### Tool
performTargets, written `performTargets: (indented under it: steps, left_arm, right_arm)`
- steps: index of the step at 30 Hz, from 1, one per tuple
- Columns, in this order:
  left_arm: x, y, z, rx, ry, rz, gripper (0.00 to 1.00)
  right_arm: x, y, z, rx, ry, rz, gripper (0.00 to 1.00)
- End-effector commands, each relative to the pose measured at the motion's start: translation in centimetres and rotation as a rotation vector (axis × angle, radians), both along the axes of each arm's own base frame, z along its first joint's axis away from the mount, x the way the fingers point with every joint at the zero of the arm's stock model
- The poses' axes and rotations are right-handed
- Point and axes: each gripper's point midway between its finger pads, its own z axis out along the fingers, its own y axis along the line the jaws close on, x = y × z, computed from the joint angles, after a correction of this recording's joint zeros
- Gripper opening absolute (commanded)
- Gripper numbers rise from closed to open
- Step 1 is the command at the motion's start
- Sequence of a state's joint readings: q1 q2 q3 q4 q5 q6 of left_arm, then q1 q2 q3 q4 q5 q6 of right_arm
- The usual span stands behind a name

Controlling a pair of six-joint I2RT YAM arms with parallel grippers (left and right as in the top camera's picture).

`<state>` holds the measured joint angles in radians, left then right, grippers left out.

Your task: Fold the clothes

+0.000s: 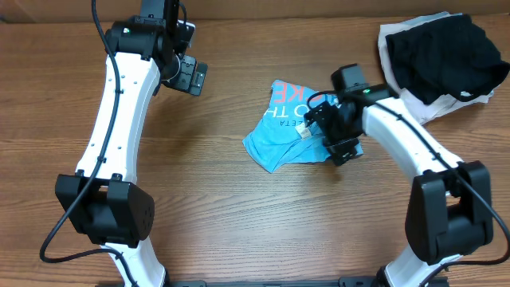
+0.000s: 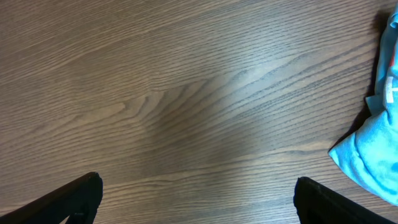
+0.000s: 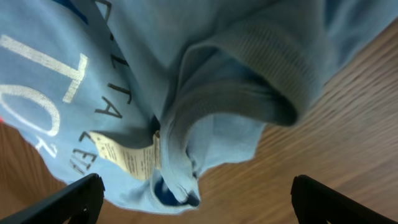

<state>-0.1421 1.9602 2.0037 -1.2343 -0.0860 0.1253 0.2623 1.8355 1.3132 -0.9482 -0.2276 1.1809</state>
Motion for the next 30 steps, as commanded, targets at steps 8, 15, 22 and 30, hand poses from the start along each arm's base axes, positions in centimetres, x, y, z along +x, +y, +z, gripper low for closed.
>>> performTargets:
  steps: [8,15,22,30]
  left_arm:
    - [-0.1,0.1,0.2,-0.014,-0.001,0.018,1.00]
    - [-0.1,0.1,0.2,-0.015,0.000,0.018,1.00]
    - [-0.3,0.5,0.1,0.001,0.012,0.015,1.00]
    - [-0.3,0.5,0.1,-0.003,0.011,0.016,1.00]
  right_arm:
    - [1.8,3.3,-2.6,-0.082,-0.201,-0.051,1.00]
    - [1.5,4.0,-4.5,-0.086,-0.204,-0.021,0.98]
    - [0.3,2.6,-5.0,-0.098,-0.198,0.313,0.89]
    - [2.1,-5.8,-5.3,-0.170,-0.200,0.338,0.79]
